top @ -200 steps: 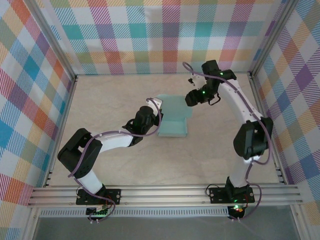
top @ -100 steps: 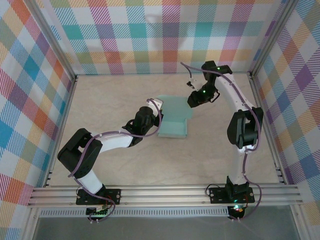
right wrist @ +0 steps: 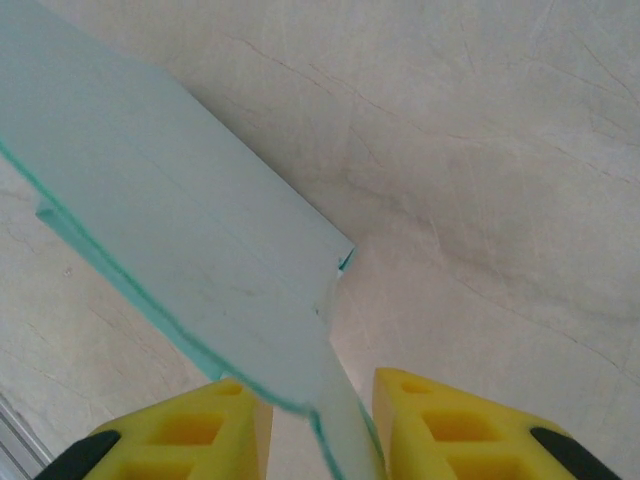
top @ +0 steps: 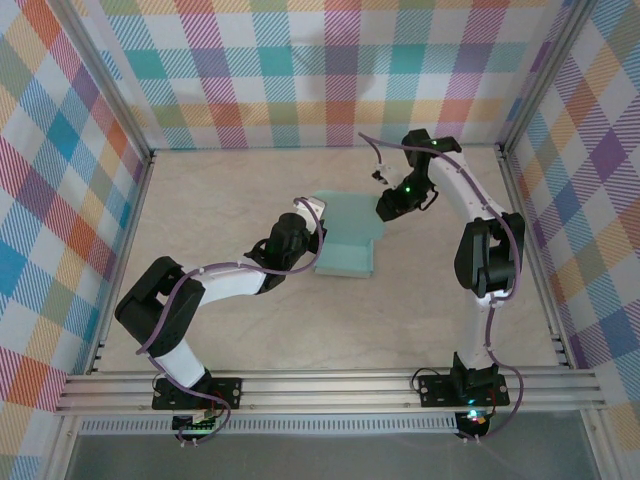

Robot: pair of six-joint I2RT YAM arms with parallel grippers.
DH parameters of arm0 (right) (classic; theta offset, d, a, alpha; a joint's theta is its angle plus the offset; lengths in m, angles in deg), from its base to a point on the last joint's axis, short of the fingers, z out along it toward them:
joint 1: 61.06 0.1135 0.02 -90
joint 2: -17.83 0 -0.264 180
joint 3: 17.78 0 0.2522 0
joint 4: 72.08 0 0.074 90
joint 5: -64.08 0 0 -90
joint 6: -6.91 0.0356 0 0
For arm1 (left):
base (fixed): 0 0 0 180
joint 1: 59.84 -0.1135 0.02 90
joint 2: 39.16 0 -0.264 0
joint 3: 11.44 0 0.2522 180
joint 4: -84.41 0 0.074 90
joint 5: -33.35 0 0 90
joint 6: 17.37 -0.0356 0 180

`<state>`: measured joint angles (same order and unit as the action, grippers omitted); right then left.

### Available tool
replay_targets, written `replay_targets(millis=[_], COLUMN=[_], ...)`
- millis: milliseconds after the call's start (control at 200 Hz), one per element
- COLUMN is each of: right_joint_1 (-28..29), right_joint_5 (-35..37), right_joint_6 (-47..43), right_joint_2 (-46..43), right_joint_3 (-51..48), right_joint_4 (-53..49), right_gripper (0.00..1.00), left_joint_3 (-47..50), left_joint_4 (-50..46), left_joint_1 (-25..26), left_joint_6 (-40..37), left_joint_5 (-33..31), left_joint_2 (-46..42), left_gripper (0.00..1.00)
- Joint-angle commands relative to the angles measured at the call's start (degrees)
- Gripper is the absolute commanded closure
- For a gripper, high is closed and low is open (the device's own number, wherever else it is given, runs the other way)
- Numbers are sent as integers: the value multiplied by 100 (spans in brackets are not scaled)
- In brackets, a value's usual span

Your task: Fold the paper box

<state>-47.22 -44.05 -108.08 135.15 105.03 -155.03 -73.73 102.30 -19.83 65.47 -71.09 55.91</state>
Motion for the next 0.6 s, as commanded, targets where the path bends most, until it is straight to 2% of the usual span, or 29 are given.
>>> replay_targets(millis=[0, 125, 235, 300, 380, 460, 520, 595], right_joint_1=[10, 13, 14, 17, 13, 13, 16, 13], right_joint_5=[-313, -305, -261, -255, -252, -321, -354, -332], right_joint_6=[-215, -286, -278, -263, -207, -164, -172, -190], right_joint_2=[-135, -157, -173, -200, -239, -294, -297, -293], right_joint_3=[-264, -433, -444, -421, -382, -346, -324, -338], right_joint_4=[199, 313, 345, 336, 331, 346, 311, 288], right_gripper=[68, 72, 83, 83, 78, 79, 85, 99], left_joint_3=[-64, -91, -86, -71, -67, -56, -54, -50], left_joint_4=[-19, -59, -55, -53, -44, -29, -32, -34], left_joint_1=[33, 31, 29, 33, 33, 33, 33, 29], left_joint_6=[-42, -40, -49, -53, -66, -75, -75, -79], left_joint_5=[29, 29, 23, 24, 18, 3, 6, 8], left_joint_2=[-80, -87, -98, -94, -94, -92, -85, -85], left_gripper=[100, 100, 100, 100, 100, 100, 100, 100])
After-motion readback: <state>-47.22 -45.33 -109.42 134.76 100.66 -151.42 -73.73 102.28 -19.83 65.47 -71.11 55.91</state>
